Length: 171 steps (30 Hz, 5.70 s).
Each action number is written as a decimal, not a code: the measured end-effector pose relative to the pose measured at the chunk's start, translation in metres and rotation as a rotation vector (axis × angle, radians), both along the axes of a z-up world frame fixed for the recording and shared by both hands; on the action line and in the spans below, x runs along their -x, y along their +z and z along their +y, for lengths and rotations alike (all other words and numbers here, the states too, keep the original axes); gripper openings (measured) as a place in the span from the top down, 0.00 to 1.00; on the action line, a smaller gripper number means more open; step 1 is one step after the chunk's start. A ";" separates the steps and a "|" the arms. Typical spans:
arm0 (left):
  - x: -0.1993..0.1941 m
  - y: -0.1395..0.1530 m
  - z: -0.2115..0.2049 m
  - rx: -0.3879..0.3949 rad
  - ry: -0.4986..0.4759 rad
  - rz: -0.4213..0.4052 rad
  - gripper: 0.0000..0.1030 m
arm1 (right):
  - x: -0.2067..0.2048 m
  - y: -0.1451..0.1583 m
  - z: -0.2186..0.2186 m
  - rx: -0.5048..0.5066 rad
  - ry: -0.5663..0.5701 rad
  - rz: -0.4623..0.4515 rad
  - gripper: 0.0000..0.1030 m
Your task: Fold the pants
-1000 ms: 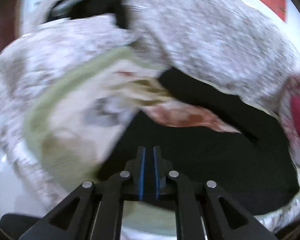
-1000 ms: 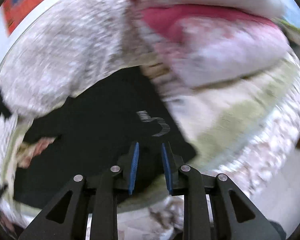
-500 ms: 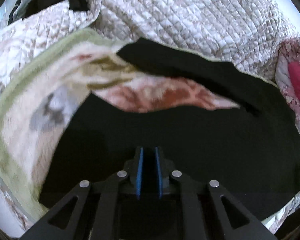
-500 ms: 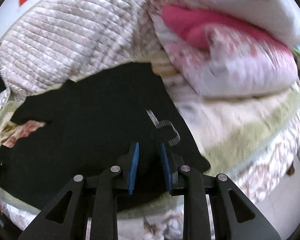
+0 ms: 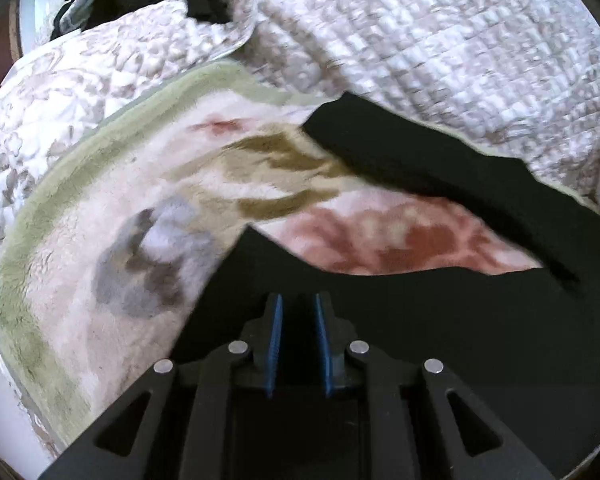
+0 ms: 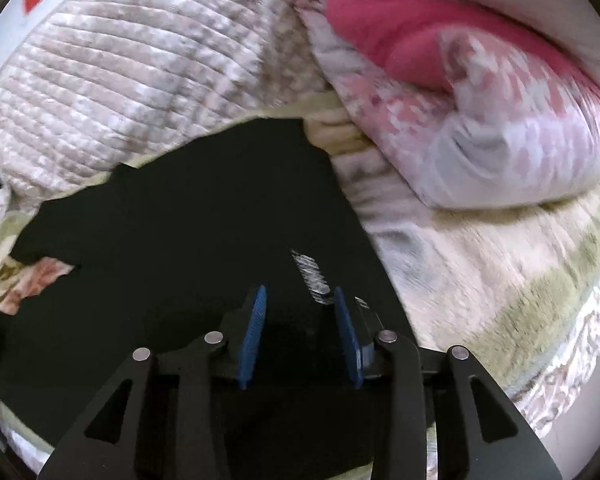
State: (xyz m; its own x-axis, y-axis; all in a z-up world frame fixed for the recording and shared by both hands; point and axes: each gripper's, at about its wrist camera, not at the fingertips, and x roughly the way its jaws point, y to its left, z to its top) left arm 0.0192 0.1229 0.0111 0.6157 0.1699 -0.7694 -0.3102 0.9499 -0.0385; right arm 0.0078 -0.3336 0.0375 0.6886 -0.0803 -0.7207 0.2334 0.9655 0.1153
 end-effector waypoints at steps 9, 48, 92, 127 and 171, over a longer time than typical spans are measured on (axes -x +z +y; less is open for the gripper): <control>-0.006 0.032 -0.080 0.051 -0.269 -0.033 0.68 | -0.036 0.016 0.075 -0.016 0.283 0.028 0.60; -0.021 0.003 -0.118 0.017 -0.364 0.001 0.52 | -0.064 -0.008 0.120 -0.006 0.429 0.116 0.51; -0.229 0.010 -0.128 -0.085 -0.393 -0.014 0.96 | -0.265 0.027 0.097 0.195 0.693 0.100 0.93; 0.001 0.034 -0.060 0.202 -0.313 -0.059 0.50 | 0.014 0.012 0.061 -0.303 0.435 -0.006 0.58; 0.049 -0.025 0.043 0.361 0.047 -0.088 0.77 | 0.073 -0.014 -0.006 -0.399 0.068 0.014 0.50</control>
State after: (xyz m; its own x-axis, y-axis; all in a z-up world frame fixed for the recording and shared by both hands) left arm -0.0296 0.1659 -0.0139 0.6803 -0.0726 -0.7293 -0.3338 0.8552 -0.3965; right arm -0.0656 -0.3396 0.0233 0.6724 0.2530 -0.6956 0.1744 0.8591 0.4811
